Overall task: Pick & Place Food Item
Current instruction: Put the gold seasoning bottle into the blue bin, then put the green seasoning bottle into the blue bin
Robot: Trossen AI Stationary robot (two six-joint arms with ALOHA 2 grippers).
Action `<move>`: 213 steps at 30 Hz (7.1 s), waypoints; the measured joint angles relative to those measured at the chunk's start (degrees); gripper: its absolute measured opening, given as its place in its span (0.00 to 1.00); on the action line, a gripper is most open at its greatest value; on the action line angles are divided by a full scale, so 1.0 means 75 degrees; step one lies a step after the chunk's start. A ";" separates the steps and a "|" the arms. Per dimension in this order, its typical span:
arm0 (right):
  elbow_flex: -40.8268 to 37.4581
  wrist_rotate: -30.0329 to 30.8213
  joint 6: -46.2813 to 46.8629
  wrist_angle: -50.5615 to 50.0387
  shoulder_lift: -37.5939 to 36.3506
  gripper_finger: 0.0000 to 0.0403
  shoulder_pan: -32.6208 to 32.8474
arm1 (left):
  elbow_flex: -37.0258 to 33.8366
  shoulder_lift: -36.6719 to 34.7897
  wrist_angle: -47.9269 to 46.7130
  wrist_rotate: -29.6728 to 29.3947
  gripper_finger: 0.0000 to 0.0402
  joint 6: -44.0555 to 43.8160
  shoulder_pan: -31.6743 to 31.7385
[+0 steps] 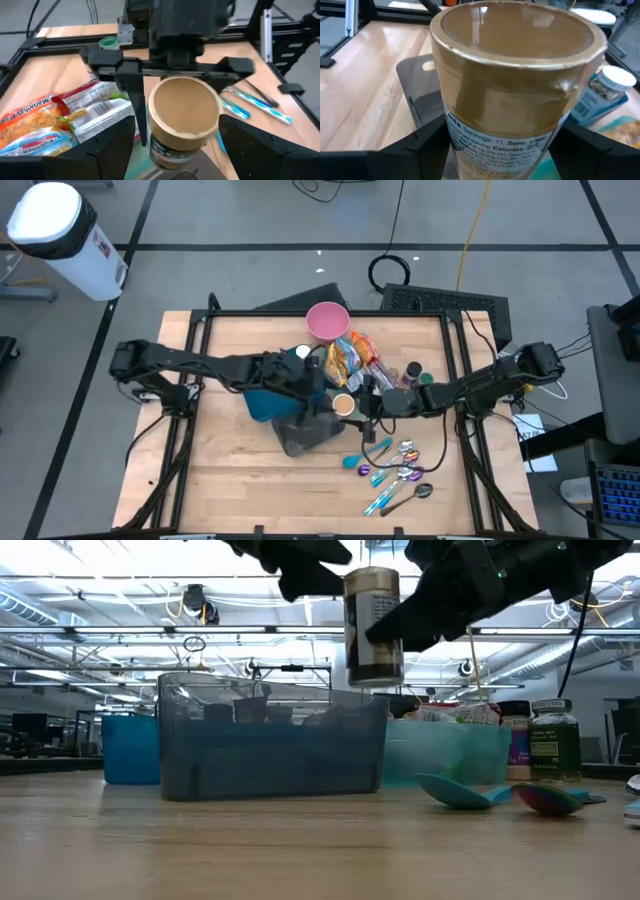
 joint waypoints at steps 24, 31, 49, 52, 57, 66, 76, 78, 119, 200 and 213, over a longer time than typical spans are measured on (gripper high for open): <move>-0.0003 0.0015 -0.0343 0.0372 0.0437 0.68 0.0000 | 0.0138 0.0500 0.0178 -0.0604 0.73 0.0498 -0.0551; -0.0003 0.0000 -0.0335 0.0400 0.0443 0.68 0.0006 | 0.0138 0.0498 0.0176 -0.0581 0.76 -0.0082 -0.0643; -0.0012 0.0057 -0.0271 0.0598 0.0443 0.68 0.0020 | 0.0138 0.0483 0.0190 -0.1466 0.95 -0.0224 -0.0743; -0.0012 0.0020 -0.0340 0.0631 0.0443 0.68 0.0071 | 0.0136 0.0483 0.0232 -0.1893 0.93 0.0095 -0.0747; -0.0012 0.0048 -0.0304 0.0679 0.0431 0.68 0.0133 | 0.0130 0.0486 0.0268 -0.2023 0.91 -0.0256 -0.0734; -0.0012 -0.0012 -0.0504 0.0990 0.0431 0.68 0.0182 | 0.0130 0.0487 0.0364 -0.1392 0.91 -0.0645 -0.0720; -0.0003 -0.0002 -0.0568 0.1183 0.0431 0.68 0.0219 | 0.0130 0.0501 0.0359 -0.0775 0.91 -0.0543 -0.0726; -0.0003 0.0012 -0.0563 0.1183 0.0431 0.68 0.0216 | 0.0130 0.0501 0.0359 -0.0946 0.91 -0.0542 -0.0730; -0.0003 -0.0018 0.0768 -0.1463 -0.1980 0.77 0.0390 | -0.3164 -0.4013 -0.0898 -0.6205 0.68 -0.2797 -0.1339; -0.0015 0.3394 0.5684 -0.9630 -0.4736 0.77 0.0466 | -0.7083 -0.7205 0.3134 -0.6238 0.82 -0.2845 0.0096; -0.0123 0.1491 0.9707 -1.2267 -0.4807 0.74 0.0574 | -0.7083 -0.7205 0.2926 -0.6278 0.80 -0.2710 0.0096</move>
